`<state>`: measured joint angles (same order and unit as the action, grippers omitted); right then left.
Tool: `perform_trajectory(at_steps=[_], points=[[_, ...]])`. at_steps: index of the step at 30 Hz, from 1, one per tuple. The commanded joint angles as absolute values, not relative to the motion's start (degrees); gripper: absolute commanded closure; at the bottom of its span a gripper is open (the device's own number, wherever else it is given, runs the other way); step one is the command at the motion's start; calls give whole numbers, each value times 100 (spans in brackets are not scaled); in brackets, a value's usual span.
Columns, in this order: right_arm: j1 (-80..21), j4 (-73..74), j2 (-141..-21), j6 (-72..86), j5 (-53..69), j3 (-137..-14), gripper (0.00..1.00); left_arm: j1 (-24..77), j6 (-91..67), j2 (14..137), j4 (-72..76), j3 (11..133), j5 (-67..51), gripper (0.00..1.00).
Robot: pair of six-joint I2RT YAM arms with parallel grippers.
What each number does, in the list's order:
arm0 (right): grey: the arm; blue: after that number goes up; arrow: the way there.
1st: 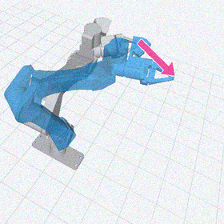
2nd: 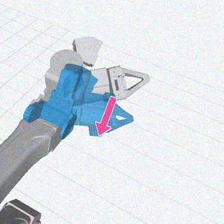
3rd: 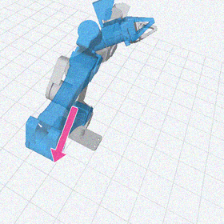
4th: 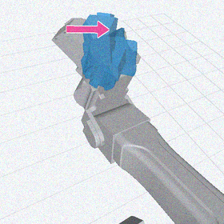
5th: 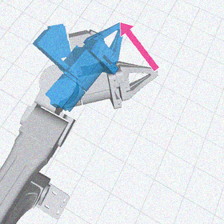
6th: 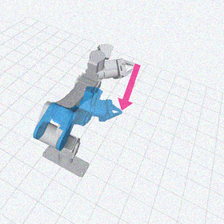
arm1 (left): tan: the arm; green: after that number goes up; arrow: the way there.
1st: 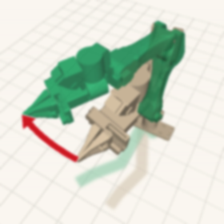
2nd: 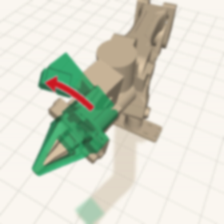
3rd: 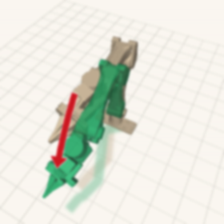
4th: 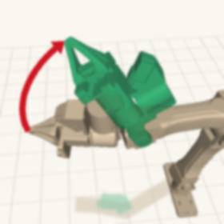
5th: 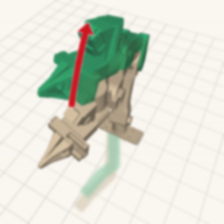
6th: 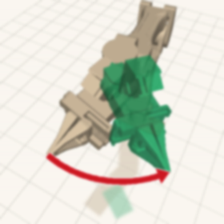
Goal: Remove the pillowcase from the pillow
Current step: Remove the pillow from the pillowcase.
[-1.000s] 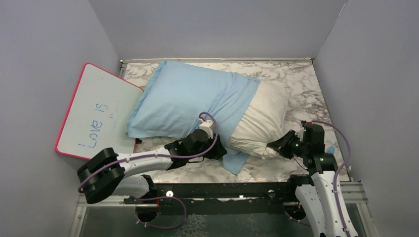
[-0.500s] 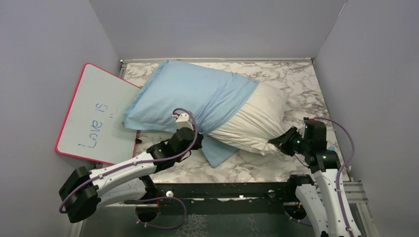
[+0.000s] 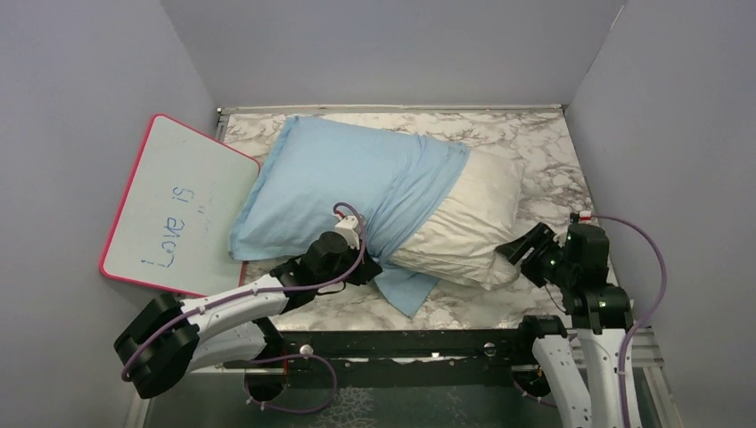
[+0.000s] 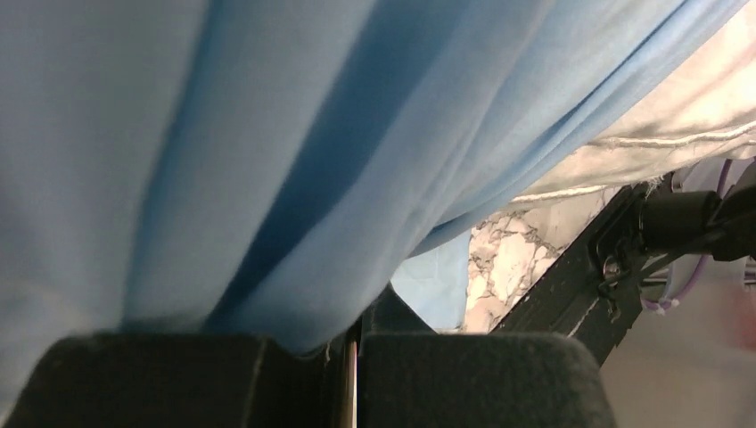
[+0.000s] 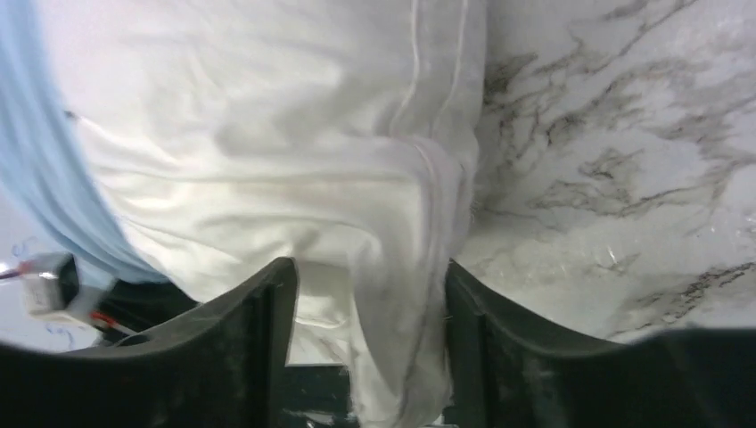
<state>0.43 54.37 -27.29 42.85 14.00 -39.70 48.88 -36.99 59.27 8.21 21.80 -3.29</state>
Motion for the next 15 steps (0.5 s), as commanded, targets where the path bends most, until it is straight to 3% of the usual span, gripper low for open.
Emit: perform_trajectory(at_steps=[1, 5, 11, 12, 15], points=[[106, 5594, -2708, 4083, 926, -4793, 31, 5066, -3586, 6158, 1144, 2128, -752, 100], [105, 5645, -2901, 3939, 850, -5487, 20, 5324, -3625, 6301, 1212, 2108, -668, 100], [107, 4208, -3483, 4102, 1845, -5745, 19, 5440, -3978, 6348, 980, 2049, -310, 100], [106, 3924, -3683, 4138, 2141, -5751, 19, 5440, -4007, 6289, 963, 2022, -314, 97], [105, 2859, -4515, 4246, 3261, -5672, 18, 5440, -4077, 6027, 807, 1978, -297, 72]])
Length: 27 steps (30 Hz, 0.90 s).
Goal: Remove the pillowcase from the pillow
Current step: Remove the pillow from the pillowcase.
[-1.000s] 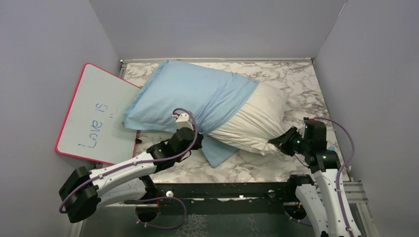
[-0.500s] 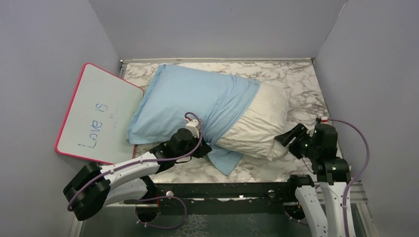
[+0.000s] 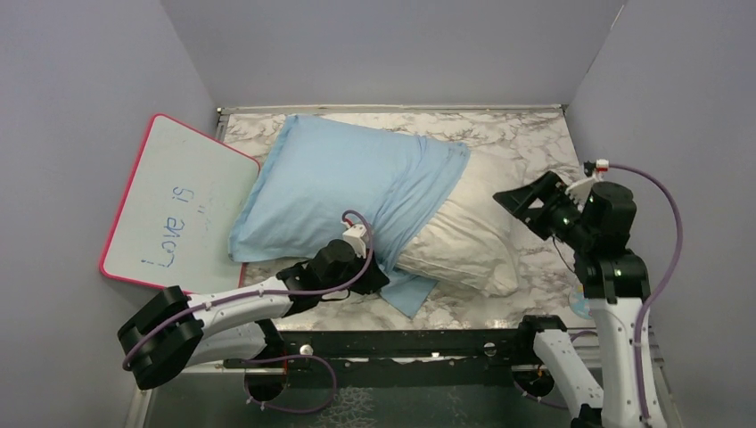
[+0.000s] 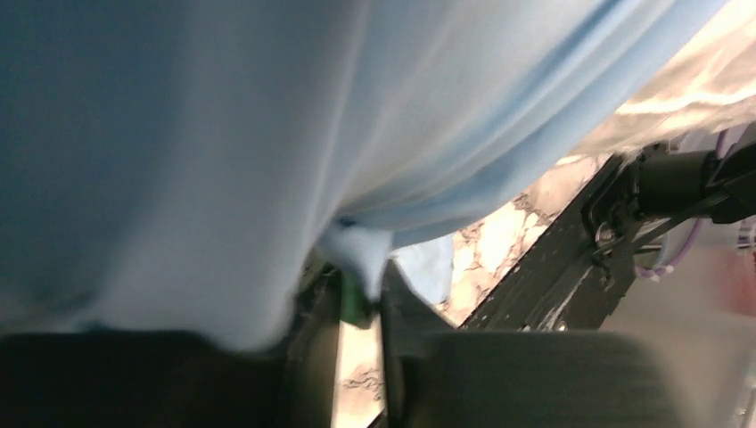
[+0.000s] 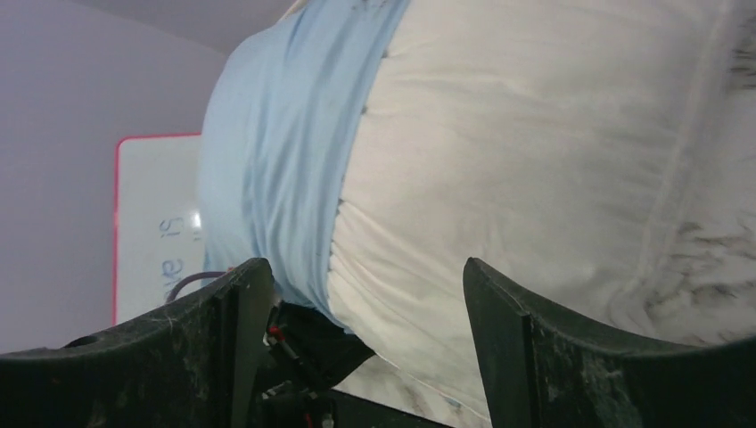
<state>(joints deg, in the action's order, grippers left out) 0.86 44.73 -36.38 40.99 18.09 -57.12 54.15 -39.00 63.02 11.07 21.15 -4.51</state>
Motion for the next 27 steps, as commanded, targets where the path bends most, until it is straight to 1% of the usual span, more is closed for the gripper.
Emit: perform_trajectory(at_steps=[1, 2, 5, 6, 8, 10, 11, 12, 15, 16, 18, 21, 24, 25, 26, 27], points=[[105, 2379, -4844, 4220, 3649, -5575, 17, 5440, -4071, 5941, 716, 1984, -291, 64], [105, 2138, -5197, 4173, 3890, -5541, 17, 5440, -4070, 5874, 576, 2025, -243, 57], [31, 2360, -6235, 3682, 4050, -5619, 17, 5436, -3931, 5700, 101, 2415, -211, 37], [5, 2278, -6431, 3554, 4090, -5421, 18, 5432, -3879, 5662, 75, 2561, -364, 35], [-185, 1692, -6574, 3559, 4371, -4547, 21, 5432, -3665, 5634, 43, 2988, -786, 32], [-200, 1100, -6600, 3863, 4500, -3468, 33, 5432, -3445, 5602, -360, 3597, -982, 31], [-213, 823, -6542, 3995, 4541, -2954, 42, 5432, -3364, 5550, -545, 3856, -972, 30], [-238, 672, -6408, 4108, 4513, -2538, 45, 5432, -3279, 5498, -692, 4112, -869, 30], [-290, 791, -5536, 4359, 4128, -1648, 46, 5420, -2907, 5418, -936, 4743, -374, 16], [-290, 956, -5077, 4394, 3980, -1508, 46, 5385, -2712, 5541, -989, 4980, -219, 14], [-290, 1156, -4465, 4464, 3800, -1271, 46, 5246, -2263, 6081, -1193, 5622, -89, 12], [-291, 1255, -3958, 4529, 3834, -995, 46, 5032, -1648, 7351, -1496, 6984, -44, 10], [-298, 1416, -3839, 4428, 3896, -920, 47, 4951, -945, 8613, -1499, 8368, -277, 6], [-292, 1452, -3862, 4410, 3884, -910, 47, 4909, -698, 9085, -1653, 8955, -496, 5], [-291, 1438, -3919, 4396, 3896, -887, 47, 4852, -494, 9808, -1967, 9644, -641, 4], [-298, 1387, -3984, 4380, 3932, -854, 47, 4796, -385, 10156, -2311, 10416, -735, 4]])
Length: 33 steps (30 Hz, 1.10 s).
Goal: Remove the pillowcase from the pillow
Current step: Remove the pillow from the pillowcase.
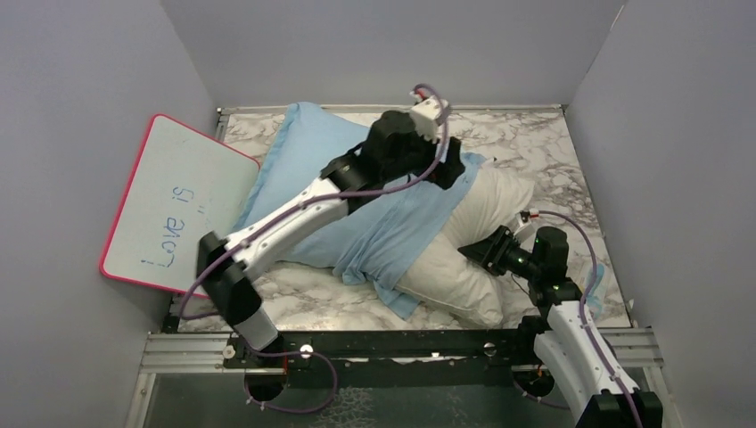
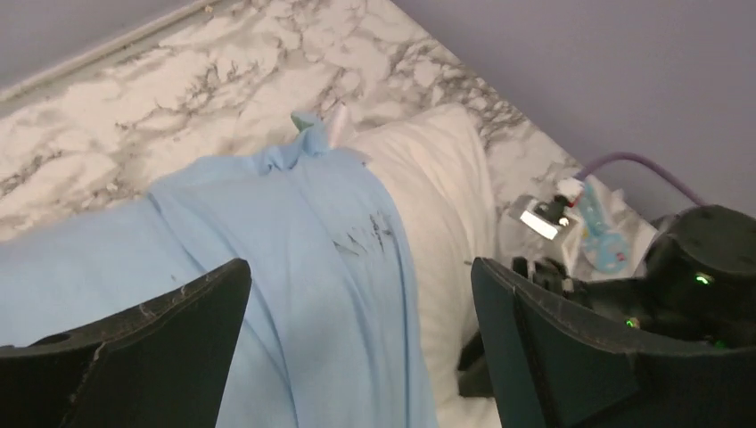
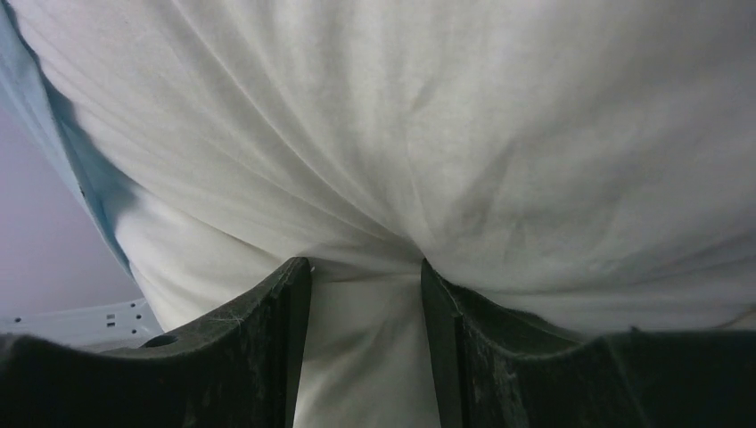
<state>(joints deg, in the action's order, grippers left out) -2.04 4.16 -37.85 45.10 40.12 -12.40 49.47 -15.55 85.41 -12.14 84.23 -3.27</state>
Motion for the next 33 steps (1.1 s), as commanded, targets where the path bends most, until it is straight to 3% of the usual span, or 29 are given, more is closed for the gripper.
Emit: perform_trajectory(at_steps=[1, 4, 6, 11, 12, 14, 15, 16, 17, 22, 25, 28, 31, 33], points=[[-299, 1351, -4087, 4360, 3948, -837, 46, 4747, -234, 10918, -2699, 11200, -891, 4], [-308, 1415, -4401, 4234, 3863, -844, 47, 4577, 90, 12520, -3766, 13526, -941, 3], [-319, 1460, -4553, 4181, 3840, -843, 47, 4341, -170, 13216, -3999, 14405, -1524, 3], [-316, 1490, -4693, 4110, 3886, -807, 47, 4130, -330, 13584, -3986, 14206, -2345, 7], [-319, 1523, -4685, 4091, 3868, -822, 47, 4115, -263, 13544, -3984, 13986, -2520, 13], [-318, 1690, -4676, 4027, 3770, -921, 47, 4106, -205, 13414, -3978, 13571, -2554, 37], [-317, 1842, -4679, 3940, 3698, -1026, 47, 4105, -243, 13332, -3959, 13406, -2436, 56], [-316, 2022, -4672, 3859, 3585, -1140, 47, 4105, -280, 13235, -3873, 13272, -2326, 86], [-319, 2242, -4661, 3835, 3459, -1314, 47, 4104, -337, 13113, -3711, 13148, -2241, 100], [-317, 3012, -4499, 4073, 3753, -2354, 49, 4102, -815, 12526, -2675, 12848, -2190, 100], [-320, 3690, -4480, 4020, 2884, -3509, 45, 4104, -940, 12380, -2510, 12964, -2127, 100], [-316, 4502, -4739, 3749, 1279, -4806, 32, 4103, -1010, 12282, -2515, 12956, -2027, 100], [-316, 5060, -5170, 3460, -159, -5871, 10, 4103, -1240, 12037, -2272, 12585, -1976, 100], [-315, 5129, -5369, 3394, -875, -6272, 1, 4103, -1468, 11748, -1648, 11999, -2035, 100]])
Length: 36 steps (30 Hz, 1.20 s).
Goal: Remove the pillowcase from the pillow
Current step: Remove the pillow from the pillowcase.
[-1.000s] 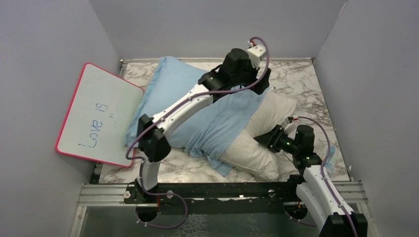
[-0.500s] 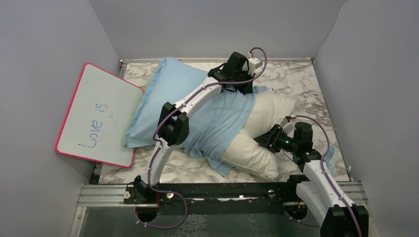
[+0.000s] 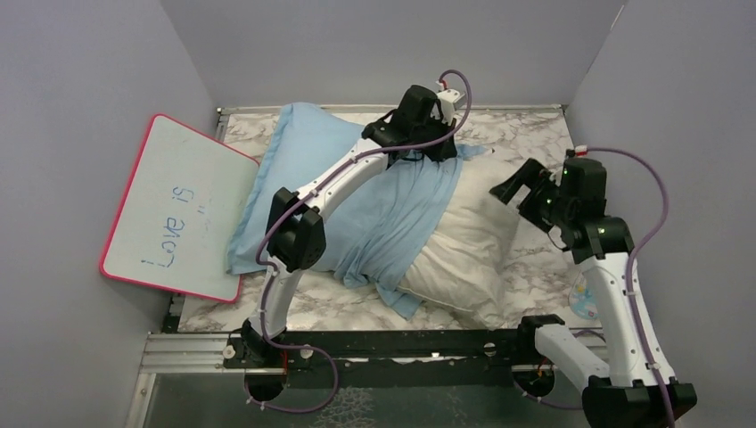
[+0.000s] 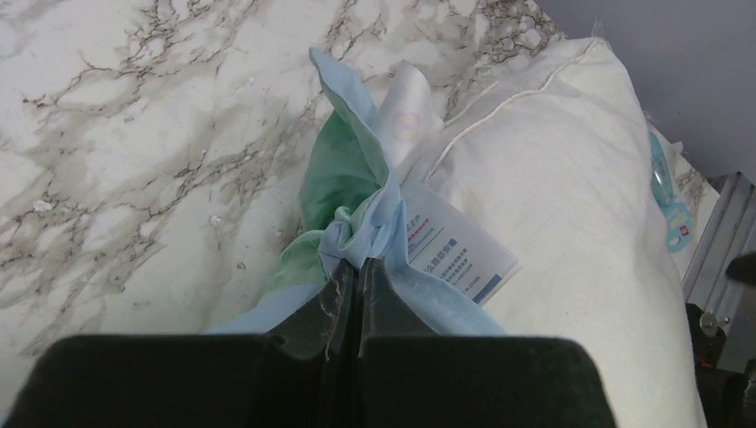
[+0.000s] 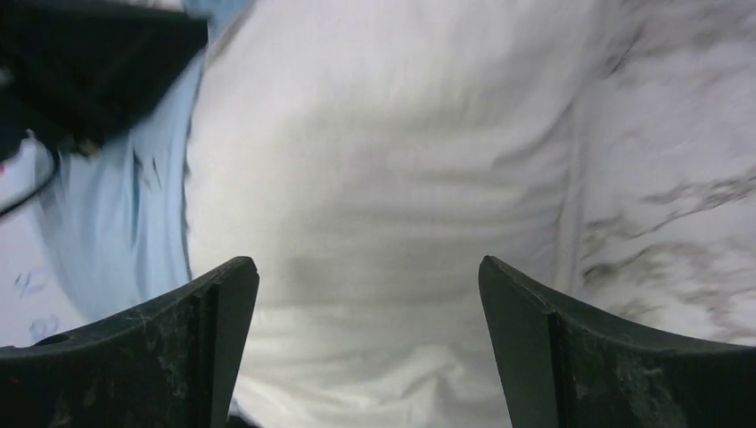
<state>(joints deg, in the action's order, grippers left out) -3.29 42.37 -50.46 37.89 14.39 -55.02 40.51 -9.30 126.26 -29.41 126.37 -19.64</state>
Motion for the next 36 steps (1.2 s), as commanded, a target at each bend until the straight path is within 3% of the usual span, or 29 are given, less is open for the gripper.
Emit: perform_trajectory(at_steps=[1, 7, 13, 14, 20, 24, 28, 36], points=[[-309, 4980, -5480, 3235, -945, -6388, 0, 4104, -1570, 11633, -1440, 11809, -2050, 100], [-52, 5095, -6973, 2956, -1110, -7536, 0, 4113, -1942, 10857, -584, 10778, -1975, 100], [307, 4107, -7633, 3263, 1132, -7385, 2, 4110, -2040, 10673, -294, 10489, -2159, 100], [303, 4024, -7759, 3397, 1399, -7364, 7, 4113, -2051, 10658, -242, 10452, -2157, 100], [385, 3672, -7697, 3836, 1066, -7086, 66, 4113, -1917, 10616, -402, 10450, -2013, 100], [738, 3615, -7438, 3652, 822, -6931, 99, 4108, -1345, 10621, -952, 10661, -1384, 100], [1161, 3718, -7416, 3493, 1005, -6842, 100, 3958, -853, 10506, -1584, 10737, -112, 100], [1376, 3679, -7240, 3337, 1109, -6753, 100, 2687, -1468, 10161, -1744, 10200, -623, 100]])
